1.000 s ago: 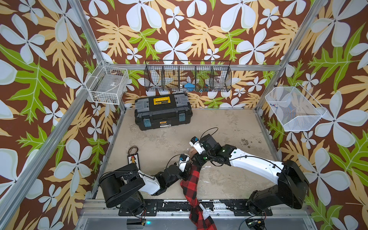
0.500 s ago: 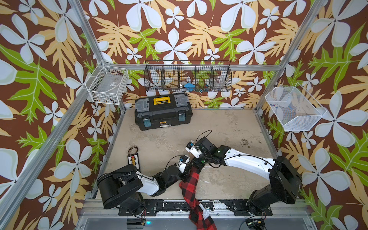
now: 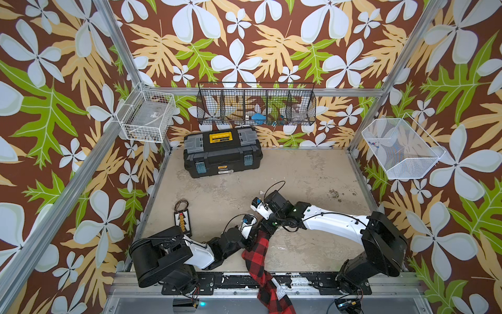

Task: Take off the watch
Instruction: Untie the watch from the hand.

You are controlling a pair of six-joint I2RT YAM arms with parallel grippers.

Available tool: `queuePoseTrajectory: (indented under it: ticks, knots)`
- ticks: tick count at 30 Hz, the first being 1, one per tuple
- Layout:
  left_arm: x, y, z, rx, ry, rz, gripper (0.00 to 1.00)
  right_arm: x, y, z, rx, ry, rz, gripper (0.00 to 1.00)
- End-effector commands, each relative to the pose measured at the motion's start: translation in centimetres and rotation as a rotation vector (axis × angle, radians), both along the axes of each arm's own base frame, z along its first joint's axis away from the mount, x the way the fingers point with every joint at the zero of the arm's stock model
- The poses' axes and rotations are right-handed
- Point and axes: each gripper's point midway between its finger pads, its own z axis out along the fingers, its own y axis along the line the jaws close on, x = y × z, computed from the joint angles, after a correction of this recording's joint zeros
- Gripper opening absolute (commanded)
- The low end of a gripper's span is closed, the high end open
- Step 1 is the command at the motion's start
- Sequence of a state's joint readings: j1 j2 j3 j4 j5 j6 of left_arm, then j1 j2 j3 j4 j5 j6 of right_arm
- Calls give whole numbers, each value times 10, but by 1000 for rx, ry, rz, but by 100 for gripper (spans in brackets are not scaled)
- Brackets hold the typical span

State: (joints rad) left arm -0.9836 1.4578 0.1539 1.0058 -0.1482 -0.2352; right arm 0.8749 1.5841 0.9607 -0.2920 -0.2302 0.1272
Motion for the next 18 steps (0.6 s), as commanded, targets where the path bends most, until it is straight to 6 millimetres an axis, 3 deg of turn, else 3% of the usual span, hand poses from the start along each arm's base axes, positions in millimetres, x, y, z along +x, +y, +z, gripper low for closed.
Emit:
queuePoseTrajectory:
  ticks: [1,8,18]
  knots:
    - [6,-11,63,-240,-140,-6,0,1,-13,-8,-25,8,-48,42]
    - [3,-8,65,-266,-150,-11,0,-3,-16,-13,-25,19,-18,45]
    - [4,-12,59,-258,-130,-30,0,-15,-8,-6,20,20,78,53]
